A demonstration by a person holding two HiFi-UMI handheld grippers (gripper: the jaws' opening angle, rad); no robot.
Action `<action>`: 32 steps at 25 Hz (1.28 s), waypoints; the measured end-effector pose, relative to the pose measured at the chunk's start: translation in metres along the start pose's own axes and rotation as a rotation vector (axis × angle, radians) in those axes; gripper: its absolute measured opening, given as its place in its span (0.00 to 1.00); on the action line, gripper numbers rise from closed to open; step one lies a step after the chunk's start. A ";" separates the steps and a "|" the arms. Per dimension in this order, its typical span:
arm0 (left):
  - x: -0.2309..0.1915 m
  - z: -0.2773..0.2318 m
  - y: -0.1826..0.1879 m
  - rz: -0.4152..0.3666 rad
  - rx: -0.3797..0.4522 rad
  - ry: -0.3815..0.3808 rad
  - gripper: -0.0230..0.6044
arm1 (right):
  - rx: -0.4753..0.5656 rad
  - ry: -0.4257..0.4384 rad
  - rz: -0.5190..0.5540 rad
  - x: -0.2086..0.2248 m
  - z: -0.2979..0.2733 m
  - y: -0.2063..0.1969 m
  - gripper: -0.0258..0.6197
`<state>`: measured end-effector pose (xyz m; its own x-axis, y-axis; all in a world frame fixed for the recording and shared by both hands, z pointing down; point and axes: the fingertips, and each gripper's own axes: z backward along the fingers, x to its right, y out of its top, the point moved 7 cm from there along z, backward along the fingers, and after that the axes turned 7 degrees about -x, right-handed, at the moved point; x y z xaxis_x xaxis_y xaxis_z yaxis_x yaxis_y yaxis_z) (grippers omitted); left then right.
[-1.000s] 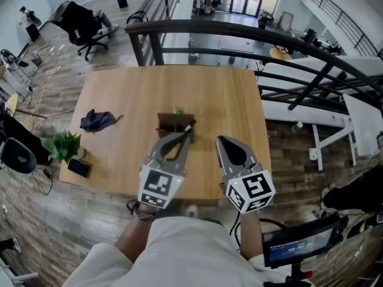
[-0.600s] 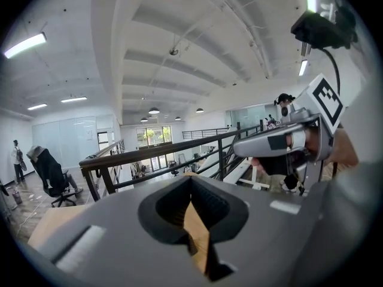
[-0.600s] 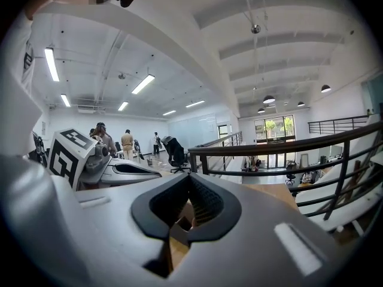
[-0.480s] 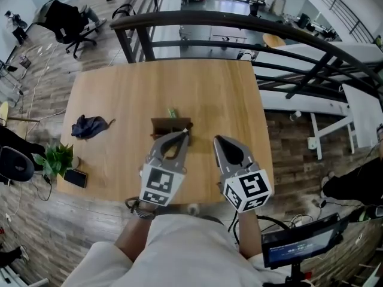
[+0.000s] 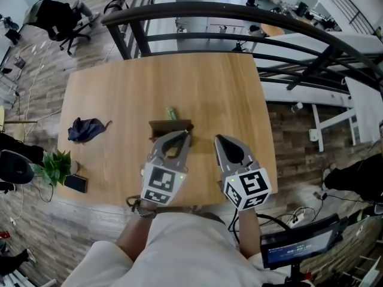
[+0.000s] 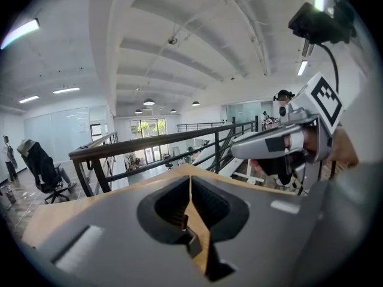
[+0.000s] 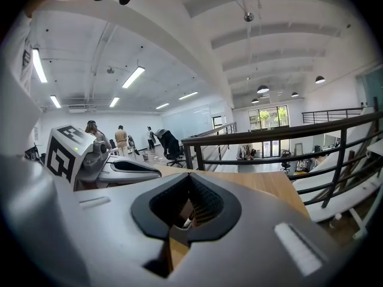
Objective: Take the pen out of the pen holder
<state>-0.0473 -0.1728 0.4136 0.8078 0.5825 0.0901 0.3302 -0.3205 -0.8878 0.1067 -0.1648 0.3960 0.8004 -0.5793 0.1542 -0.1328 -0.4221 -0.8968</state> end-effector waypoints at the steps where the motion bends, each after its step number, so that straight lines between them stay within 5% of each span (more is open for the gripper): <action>1: 0.000 -0.002 -0.001 -0.004 -0.008 -0.005 0.06 | -0.005 -0.001 -0.004 0.000 -0.002 -0.001 0.04; 32: -0.008 -0.083 -0.083 -0.018 -0.287 -0.136 0.14 | -0.155 -0.029 -0.076 0.017 -0.039 -0.037 0.04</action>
<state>-0.0406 -0.2130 0.5242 0.7344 0.6782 0.0264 0.4836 -0.4956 -0.7215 0.1018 -0.1863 0.4481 0.8276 -0.5223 0.2055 -0.1580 -0.5681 -0.8076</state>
